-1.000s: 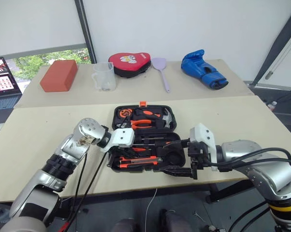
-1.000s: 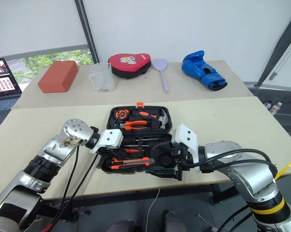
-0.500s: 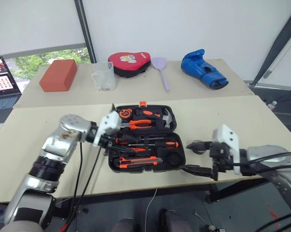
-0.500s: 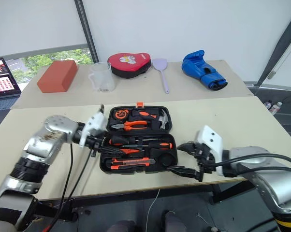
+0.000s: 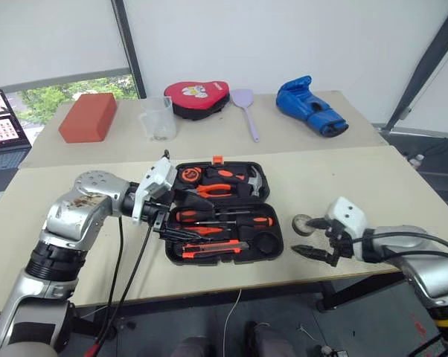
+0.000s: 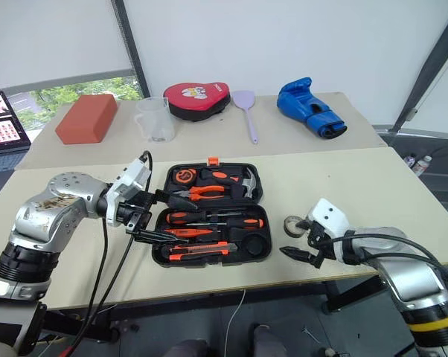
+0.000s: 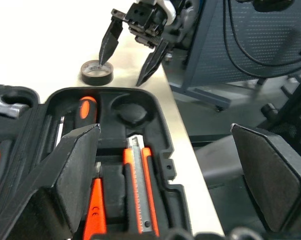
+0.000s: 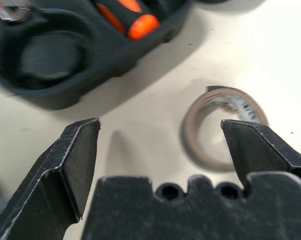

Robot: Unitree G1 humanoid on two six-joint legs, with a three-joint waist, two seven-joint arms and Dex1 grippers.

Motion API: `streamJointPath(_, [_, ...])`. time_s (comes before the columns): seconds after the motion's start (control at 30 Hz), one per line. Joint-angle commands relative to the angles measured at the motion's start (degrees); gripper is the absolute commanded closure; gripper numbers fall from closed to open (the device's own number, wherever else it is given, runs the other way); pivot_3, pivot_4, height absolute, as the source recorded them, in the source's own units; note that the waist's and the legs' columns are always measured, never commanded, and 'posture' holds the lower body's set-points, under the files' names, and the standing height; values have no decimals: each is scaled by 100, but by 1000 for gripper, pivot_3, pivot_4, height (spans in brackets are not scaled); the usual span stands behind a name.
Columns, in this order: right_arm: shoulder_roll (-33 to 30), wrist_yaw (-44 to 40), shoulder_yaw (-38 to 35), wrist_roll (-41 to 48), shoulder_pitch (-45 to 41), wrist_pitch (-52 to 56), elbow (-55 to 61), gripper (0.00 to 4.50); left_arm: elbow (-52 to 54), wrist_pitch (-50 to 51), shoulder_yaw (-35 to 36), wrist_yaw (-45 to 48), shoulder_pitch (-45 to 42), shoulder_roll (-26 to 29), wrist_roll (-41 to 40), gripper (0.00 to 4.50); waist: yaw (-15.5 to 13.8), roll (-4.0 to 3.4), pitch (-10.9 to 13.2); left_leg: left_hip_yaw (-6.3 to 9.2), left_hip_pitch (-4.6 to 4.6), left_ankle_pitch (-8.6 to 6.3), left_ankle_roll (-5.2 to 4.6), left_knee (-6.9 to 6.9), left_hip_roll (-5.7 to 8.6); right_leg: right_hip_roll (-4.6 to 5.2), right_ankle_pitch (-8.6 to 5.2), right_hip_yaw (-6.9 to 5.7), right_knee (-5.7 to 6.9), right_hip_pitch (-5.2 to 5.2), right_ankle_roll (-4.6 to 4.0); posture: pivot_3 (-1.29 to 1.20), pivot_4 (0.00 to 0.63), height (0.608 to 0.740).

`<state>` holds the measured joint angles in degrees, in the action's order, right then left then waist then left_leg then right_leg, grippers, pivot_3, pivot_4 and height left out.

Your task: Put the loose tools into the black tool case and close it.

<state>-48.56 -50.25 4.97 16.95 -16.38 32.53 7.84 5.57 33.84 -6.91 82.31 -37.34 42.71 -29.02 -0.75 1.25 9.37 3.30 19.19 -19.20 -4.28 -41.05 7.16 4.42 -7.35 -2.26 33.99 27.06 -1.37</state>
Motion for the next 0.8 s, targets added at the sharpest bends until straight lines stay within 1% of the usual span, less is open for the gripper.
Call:
streamJointPath(0.03, [156, 26, 117, -239, -211, -211, -306, 527, 193, -109, -20, -97, -52, 32, 65, 0, -2, 0, 0, 0, 1, 0, 0, 1, 1, 0, 0, 0, -1, 0, 0, 0, 150, 740])
streamJointPath(0.07, [194, 25, 130, -272, -243, -230, -363, 661, 201, -105, -21, -110, -51, 31, 54, 0, 0, 0, 0, 0, 1, 0, 0, 1, 1, 0, 0, 0, -2, 0, 0, 0, 150, 740])
streamJointPath(0.17, [279, 4, 94, -312, -279, -243, -448, 1762, 205, -106, -27, -144, -67, 16, 35, 0, 9, 0, 0, 0, 0, 0, 0, 1, 1, 0, 0, 0, -1, 0, 0, 0, 150, 740])
streamJointPath(0.2, [299, -3, 79, -317, -285, -243, -465, 2015, 203, -108, -30, -151, -72, 12, 33, 0, 10, 0, 0, 0, 0, 0, 0, 0, 1, 0, 0, 1, 0, 0, 0, 0, 150, 740])
streamJointPath(0.27, [319, -4, 11, -308, -282, -271, -493, 2671, 205, -158, -61, -140, -72, 19, 64, 0, 8, -1, 0, 0, -2, 0, 0, 0, 1, -1, 0, 1, 1, 0, 0, 0, 150, 740])
streamJointPath(0.3, [317, -16, -20, -300, -276, -306, -498, 3079, 207, -193, -79, -130, -69, 25, 86, 0, 6, -1, 0, 0, -2, 0, 1, -1, 0, -1, 0, 1, 1, 0, 0, 0, 150, 740])
streamJointPath(0.33, [310, -25, -88, -248, -274, -273, -488, 3478, 207, -217, -91, -129, -67, 25, 99, 0, 5, -1, 0, 0, -1, 0, 1, -1, 1, -1, 0, 1, 2, 0, 0, 0, 150, 740])
streamJointPath(0.4, [233, -163, -329, 28, -282, -85, -325, 4133, 193, -240, -97, -140, -76, 23, 101, 0, 7, -1, 0, 0, -1, 0, 2, -1, 1, 0, 0, 1, 2, 0, 0, 0, 150, 740])
streamJointPath(0.43, [208, -274, -539, 345, -307, 153, -117, 4404, 193, -242, -105, -142, -76, 31, 103, 0, 7, -1, 0, 0, -1, 0, 1, 0, 1, -1, 0, 1, 1, 0, 0, 0, 150, 740])
streamJointPath(0.5, [206, -502, -887, 1099, -373, 705, 493, 4404, 186, -296, -129, -119, -58, 50, 132, 0, 8, -4, 2, 0, 0, 0, 1, 0, 1, -1, 0, 1, 0, 1, 0, 0, 150, 740])
streamJointPath(0.6, [229, -613, -916, 1764, -388, 1226, 1393, 4404, 163, -368, -161, -84, -31, 66, 176, 0, 20, -4, 2, 1, 1, 0, 0, 2, -2, -2, 0, 0, 0, 3, -2, 0, 150, 740])
streamJointPath(0.67, [221, -544, -624, 1741, -407, 1316, 1837, 4404, 141, -417, -192, -76, -28, 61, 209, 0, 18, -4, 2, 1, 0, 0, 1, 5, -4, -3, 0, 0, -1, 2, -3, 0, 150, 740])
streamJointPath(0.8, [373, -223, 23, 1375, -570, 1337, 2044, 4404, 136, -447, -217, -93, -31, 34, 243, 0, 7, -4, 2, 1, 1, -1, 0, 1, 0, 0, 0, 1, 0, 2, -1, 0, 150, 740])
